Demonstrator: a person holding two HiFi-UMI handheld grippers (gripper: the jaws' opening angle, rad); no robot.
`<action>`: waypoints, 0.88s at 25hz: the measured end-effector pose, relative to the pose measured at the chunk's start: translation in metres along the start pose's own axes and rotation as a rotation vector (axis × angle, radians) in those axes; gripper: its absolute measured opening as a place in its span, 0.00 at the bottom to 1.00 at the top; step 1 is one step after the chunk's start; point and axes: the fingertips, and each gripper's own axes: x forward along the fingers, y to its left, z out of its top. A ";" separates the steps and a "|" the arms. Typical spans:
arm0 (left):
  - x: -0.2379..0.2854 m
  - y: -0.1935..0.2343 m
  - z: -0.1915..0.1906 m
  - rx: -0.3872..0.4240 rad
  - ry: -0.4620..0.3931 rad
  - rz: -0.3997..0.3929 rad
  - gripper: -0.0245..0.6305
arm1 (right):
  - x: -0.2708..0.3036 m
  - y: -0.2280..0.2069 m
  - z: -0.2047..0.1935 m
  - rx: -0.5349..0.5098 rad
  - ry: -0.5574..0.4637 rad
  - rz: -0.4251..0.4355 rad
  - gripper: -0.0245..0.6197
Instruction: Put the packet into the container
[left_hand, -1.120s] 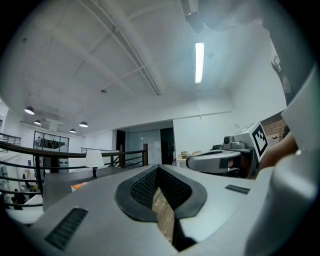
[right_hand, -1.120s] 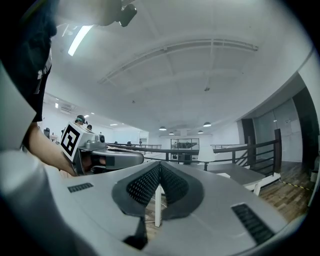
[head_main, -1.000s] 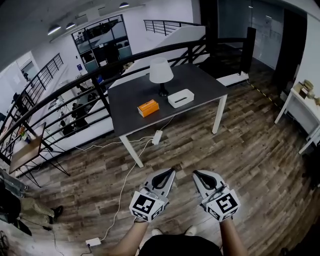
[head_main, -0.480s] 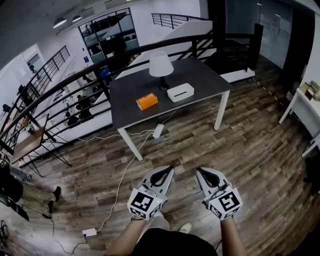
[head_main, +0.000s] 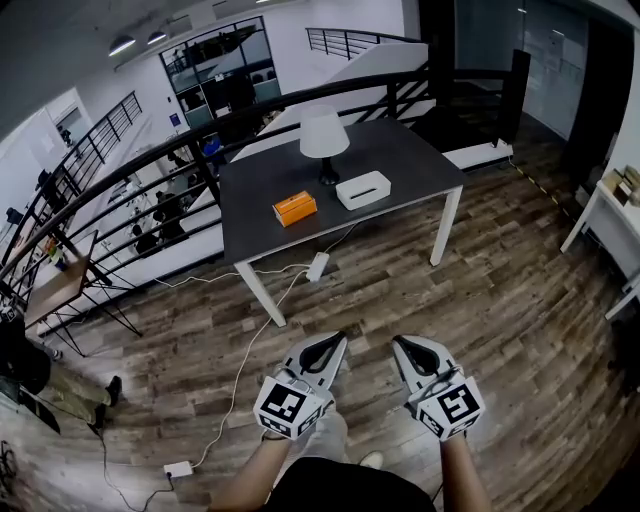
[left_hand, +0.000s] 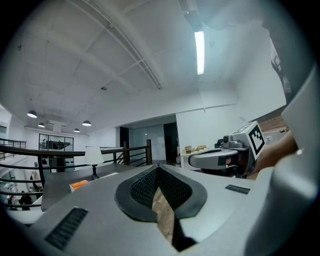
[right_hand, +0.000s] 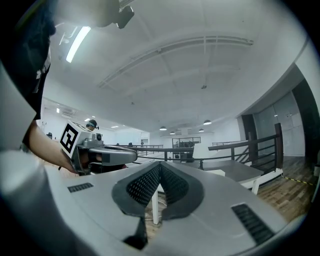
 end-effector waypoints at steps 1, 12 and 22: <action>0.003 0.004 -0.001 0.001 0.001 -0.002 0.05 | 0.004 -0.002 0.000 0.001 0.001 -0.001 0.05; 0.058 0.077 -0.009 0.004 0.003 -0.034 0.05 | 0.084 -0.044 0.000 0.002 0.009 -0.030 0.05; 0.101 0.164 0.005 -0.001 -0.005 -0.054 0.05 | 0.172 -0.076 0.019 0.024 -0.005 -0.048 0.05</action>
